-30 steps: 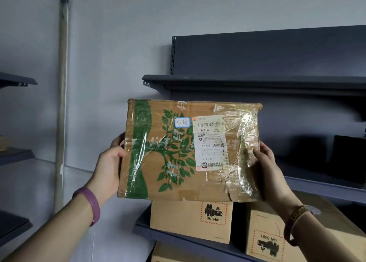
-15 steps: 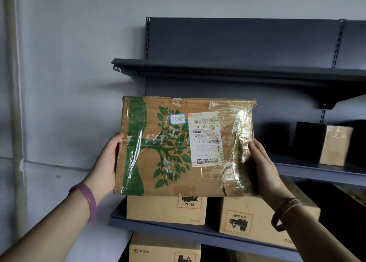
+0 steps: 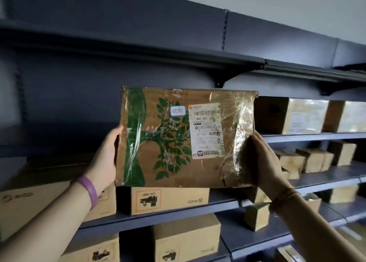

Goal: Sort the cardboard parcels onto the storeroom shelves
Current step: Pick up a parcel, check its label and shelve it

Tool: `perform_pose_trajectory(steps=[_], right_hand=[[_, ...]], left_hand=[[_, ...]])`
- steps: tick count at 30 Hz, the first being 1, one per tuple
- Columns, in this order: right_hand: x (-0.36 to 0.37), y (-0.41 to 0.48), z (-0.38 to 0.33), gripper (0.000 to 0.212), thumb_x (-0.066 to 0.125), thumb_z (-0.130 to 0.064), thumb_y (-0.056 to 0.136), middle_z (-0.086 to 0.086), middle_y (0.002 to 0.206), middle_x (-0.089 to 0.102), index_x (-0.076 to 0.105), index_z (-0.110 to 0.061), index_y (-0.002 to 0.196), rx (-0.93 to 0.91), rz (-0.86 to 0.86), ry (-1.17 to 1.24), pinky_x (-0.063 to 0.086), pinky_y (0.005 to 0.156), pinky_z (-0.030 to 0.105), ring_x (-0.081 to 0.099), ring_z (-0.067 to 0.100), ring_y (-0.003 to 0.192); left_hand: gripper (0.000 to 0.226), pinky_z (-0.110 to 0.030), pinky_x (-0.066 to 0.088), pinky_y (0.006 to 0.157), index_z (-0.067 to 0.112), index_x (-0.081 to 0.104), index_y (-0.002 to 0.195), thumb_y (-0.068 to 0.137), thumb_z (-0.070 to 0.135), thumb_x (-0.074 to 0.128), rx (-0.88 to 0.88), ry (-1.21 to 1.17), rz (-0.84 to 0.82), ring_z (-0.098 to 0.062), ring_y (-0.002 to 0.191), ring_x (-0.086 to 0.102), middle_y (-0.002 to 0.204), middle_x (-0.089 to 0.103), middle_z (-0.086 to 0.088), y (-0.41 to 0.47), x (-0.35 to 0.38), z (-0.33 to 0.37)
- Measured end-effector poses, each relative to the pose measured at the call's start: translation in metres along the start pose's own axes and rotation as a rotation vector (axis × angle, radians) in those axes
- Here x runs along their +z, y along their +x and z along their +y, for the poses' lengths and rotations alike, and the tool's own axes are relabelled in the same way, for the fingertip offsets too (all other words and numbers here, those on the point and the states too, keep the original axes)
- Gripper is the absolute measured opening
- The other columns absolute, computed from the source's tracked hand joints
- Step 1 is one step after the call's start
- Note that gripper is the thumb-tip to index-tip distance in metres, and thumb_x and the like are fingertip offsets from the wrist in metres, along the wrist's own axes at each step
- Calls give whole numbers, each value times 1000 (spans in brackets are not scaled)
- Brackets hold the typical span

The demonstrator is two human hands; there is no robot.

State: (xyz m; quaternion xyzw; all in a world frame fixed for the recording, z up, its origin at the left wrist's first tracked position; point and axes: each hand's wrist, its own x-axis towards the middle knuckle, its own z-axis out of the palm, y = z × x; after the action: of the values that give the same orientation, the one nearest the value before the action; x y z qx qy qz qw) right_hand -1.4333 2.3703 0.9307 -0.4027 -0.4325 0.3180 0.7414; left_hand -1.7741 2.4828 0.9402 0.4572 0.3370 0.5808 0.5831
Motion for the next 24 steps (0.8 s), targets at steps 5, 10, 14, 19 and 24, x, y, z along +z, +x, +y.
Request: perform_pose_trajectory(steps=[5,10,14,19,24], right_hand=[[-124,-17,-45,16,54,-32,97,-4,84,68,70,-34,97,-41,222,-44,52,64,29,64,14,72],[-234,-34,-93,32,47,-29,100,8,124,68,62,-26,128,-84,354,-92,49,100,48,63,28,114],[-311,-54,-120,28,50,-30,99,3,117,72,67,-31,121,-118,476,-127,56,90,42,68,24,107],[-398,-88,-149,29,50,-31,99,-1,117,72,66,-34,122,-157,643,-186,55,92,42,68,22,108],[-474,-122,-180,28,53,-32,97,-5,113,73,68,-34,120,-208,828,-244,54,90,39,69,20,104]], left_hand=[[41,-44,49,87,23,74,93,84,58,55,-80,-52,-180,-29,93,68,97,74,-10,-9,131,-55],[46,-43,48,88,22,71,106,82,59,57,-147,-81,-345,-29,96,68,103,72,-11,-24,253,-100],[47,-50,46,94,27,74,100,73,63,63,-209,-77,-426,-33,105,64,106,72,-13,-41,340,-137],[48,-47,44,98,19,71,105,80,58,58,-266,-102,-548,-33,105,64,110,69,-17,-65,444,-179],[41,-34,49,72,21,76,96,84,55,57,-330,-119,-790,-26,87,72,98,75,-9,-95,546,-219]])
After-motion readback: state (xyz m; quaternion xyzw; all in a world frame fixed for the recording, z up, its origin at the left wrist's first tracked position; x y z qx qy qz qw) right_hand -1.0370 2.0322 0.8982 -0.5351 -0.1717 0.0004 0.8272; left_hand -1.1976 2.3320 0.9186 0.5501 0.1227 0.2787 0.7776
